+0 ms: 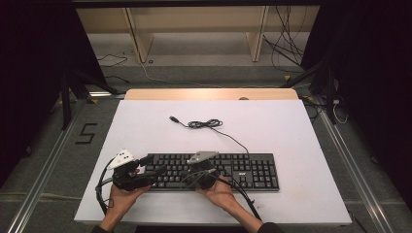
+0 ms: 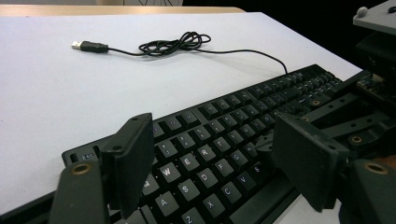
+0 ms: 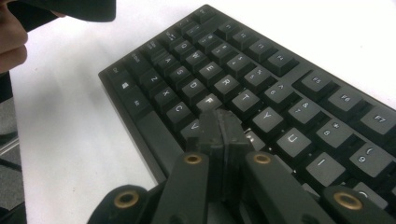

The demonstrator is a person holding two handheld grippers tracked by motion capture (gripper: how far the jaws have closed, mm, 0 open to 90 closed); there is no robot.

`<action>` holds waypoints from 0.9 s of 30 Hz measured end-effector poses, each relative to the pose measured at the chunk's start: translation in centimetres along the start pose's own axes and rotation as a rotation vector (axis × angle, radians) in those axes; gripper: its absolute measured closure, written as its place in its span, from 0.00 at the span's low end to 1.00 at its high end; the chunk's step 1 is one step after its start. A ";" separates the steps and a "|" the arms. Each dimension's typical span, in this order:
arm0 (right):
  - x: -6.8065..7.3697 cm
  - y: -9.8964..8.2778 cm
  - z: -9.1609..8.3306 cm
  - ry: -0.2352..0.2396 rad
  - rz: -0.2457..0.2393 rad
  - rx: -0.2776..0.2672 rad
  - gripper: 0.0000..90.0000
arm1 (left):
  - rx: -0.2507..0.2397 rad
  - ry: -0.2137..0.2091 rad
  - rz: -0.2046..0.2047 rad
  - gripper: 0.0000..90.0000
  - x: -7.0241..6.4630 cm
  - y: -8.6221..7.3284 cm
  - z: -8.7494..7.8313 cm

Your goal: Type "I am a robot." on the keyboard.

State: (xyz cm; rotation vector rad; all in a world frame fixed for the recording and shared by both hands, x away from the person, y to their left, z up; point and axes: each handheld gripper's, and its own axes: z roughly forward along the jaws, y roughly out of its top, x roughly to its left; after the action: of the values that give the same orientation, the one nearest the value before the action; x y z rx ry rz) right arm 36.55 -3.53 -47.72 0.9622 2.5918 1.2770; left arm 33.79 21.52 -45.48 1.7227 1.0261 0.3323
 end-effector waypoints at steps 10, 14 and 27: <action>0.1 -0.3 0.8 -0.012 -0.022 0.025 1.00 | 0.000 -0.001 0.001 0.33 0.0 0.0 0.0; 0.3 -0.4 0.9 -0.028 -0.041 0.021 1.00 | 0.002 -0.001 0.003 0.33 0.0 0.0 0.0; -0.2 0.0 -0.1 -0.004 0.018 -0.022 0.96 | 0.000 0.001 0.001 0.32 0.1 0.0 -0.1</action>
State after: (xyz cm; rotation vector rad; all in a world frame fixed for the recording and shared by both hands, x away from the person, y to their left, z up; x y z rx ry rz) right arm 36.69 -3.79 -47.69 0.9856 2.5670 1.3035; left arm 33.79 21.62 -45.45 1.7234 1.0259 0.3341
